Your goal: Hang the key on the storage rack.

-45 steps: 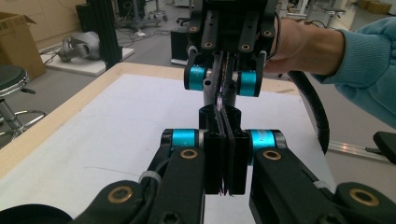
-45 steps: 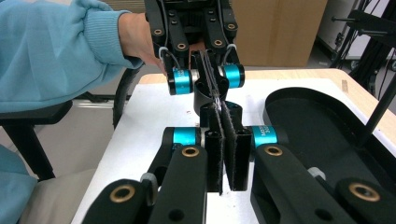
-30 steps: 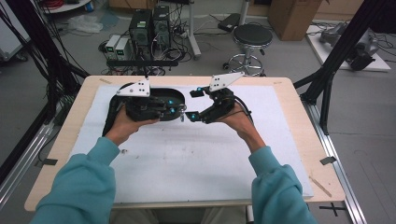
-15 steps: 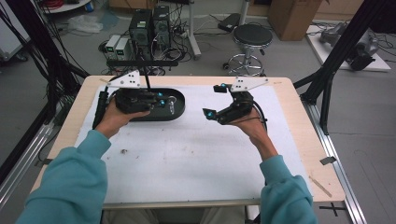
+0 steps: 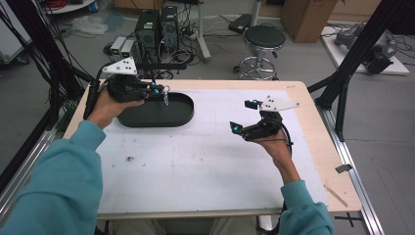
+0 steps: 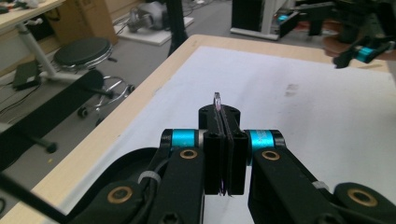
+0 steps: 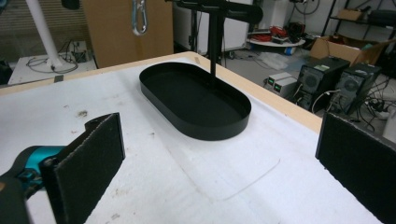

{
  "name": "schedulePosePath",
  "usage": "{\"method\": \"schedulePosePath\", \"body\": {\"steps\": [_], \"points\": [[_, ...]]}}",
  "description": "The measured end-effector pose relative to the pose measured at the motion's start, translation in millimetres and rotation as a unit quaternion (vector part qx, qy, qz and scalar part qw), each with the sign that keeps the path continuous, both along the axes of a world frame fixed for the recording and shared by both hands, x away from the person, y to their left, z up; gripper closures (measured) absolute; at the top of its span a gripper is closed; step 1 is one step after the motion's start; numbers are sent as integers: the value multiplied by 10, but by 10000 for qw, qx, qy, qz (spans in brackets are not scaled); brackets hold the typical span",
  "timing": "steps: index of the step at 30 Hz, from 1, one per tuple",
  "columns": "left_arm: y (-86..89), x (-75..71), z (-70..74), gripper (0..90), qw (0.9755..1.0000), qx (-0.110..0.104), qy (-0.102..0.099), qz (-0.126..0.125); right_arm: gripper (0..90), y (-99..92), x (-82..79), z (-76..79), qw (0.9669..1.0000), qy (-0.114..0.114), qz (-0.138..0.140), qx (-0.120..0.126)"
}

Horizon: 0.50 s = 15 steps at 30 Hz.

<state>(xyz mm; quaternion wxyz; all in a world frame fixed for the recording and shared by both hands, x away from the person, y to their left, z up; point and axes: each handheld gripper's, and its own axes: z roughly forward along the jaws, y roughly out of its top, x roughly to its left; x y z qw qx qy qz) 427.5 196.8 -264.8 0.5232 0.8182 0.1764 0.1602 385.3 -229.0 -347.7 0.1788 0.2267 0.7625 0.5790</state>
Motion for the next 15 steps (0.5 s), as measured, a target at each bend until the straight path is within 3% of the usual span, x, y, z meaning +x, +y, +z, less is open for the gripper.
{"method": "schedulePosePath", "body": {"steps": [4,15], "points": [[51,84,61,882,9997,129,-11,209,5,-68,-72,-70,9999,-87,-126,-9],[72,264,135,882,9978,383,52,540,5,-314,-261,-283,9987,47,-472,203]]}}
